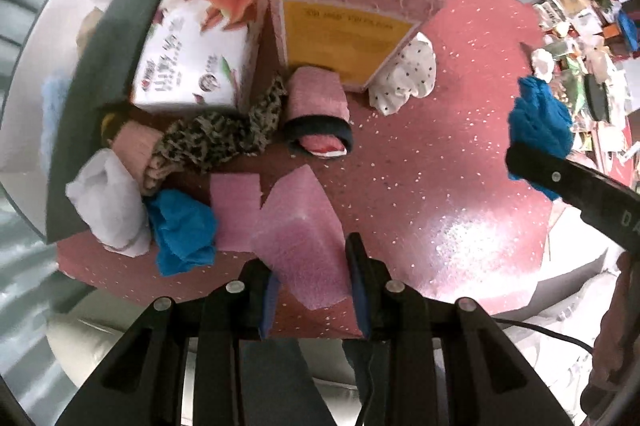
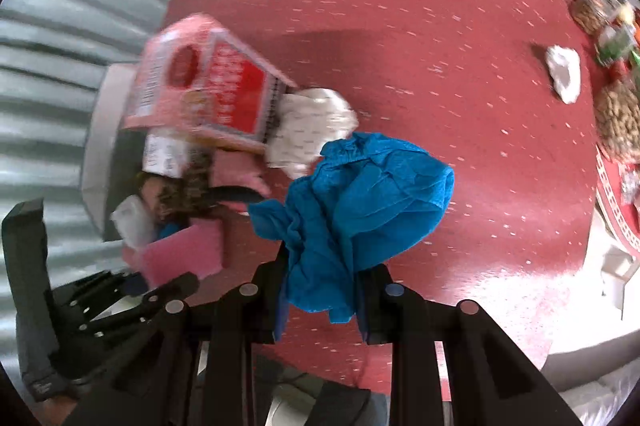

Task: Organize soft objects
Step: 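Close the left tool on the pink foam sponge, then carry the pink sponge with the left tool while the right tool carries the blue cloth to the box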

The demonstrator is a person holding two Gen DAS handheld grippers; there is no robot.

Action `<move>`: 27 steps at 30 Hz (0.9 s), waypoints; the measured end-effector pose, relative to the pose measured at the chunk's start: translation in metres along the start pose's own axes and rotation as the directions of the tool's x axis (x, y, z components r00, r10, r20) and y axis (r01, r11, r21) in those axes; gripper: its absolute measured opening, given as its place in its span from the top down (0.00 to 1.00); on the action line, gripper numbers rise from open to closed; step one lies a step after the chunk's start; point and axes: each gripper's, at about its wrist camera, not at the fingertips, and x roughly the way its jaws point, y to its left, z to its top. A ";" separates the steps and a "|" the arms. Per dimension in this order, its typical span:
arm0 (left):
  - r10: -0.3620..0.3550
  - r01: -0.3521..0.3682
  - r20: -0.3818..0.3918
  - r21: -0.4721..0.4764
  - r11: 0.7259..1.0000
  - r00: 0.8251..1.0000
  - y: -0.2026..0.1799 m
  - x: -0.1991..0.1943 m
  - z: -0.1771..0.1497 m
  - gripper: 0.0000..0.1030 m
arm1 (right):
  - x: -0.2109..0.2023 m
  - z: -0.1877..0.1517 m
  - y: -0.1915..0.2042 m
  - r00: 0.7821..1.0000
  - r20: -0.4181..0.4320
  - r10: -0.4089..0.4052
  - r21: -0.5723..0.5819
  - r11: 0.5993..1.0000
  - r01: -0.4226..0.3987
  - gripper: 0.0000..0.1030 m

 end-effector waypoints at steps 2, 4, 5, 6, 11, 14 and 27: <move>0.011 -0.011 0.013 0.008 1.000 1.000 0.007 -0.008 0.000 0.67 | -0.002 -0.001 0.012 1.000 0.001 0.018 -0.014 1.000 -0.018 0.74; 0.012 -0.013 0.023 0.008 1.000 1.000 0.019 -0.015 -0.002 0.67 | 0.000 -0.002 0.029 0.999 -0.001 0.035 -0.030 0.999 -0.036 0.74; 0.011 -0.011 0.028 0.004 1.000 1.000 0.026 -0.018 -0.002 0.67 | 0.000 -0.003 0.037 0.999 -0.002 0.046 -0.036 0.998 -0.046 0.74; 0.009 -0.010 0.035 0.003 1.000 0.999 0.032 -0.022 -0.001 0.67 | 0.001 -0.003 0.048 0.998 -0.007 0.063 -0.042 0.997 -0.063 0.74; -0.013 0.014 0.085 -0.003 1.000 0.996 0.066 -0.045 -0.001 0.67 | 0.002 0.001 0.095 0.995 -0.002 0.102 -0.083 0.991 -0.102 0.74; -0.022 0.022 0.106 0.001 1.000 0.994 0.094 -0.054 0.007 0.67 | 0.002 0.013 0.128 0.993 0.019 0.115 -0.095 0.989 -0.113 0.74; -0.123 0.132 0.195 -0.033 0.991 0.973 0.178 -0.096 0.073 0.67 | 0.007 0.107 0.200 0.993 0.117 0.015 0.038 0.999 -0.019 0.74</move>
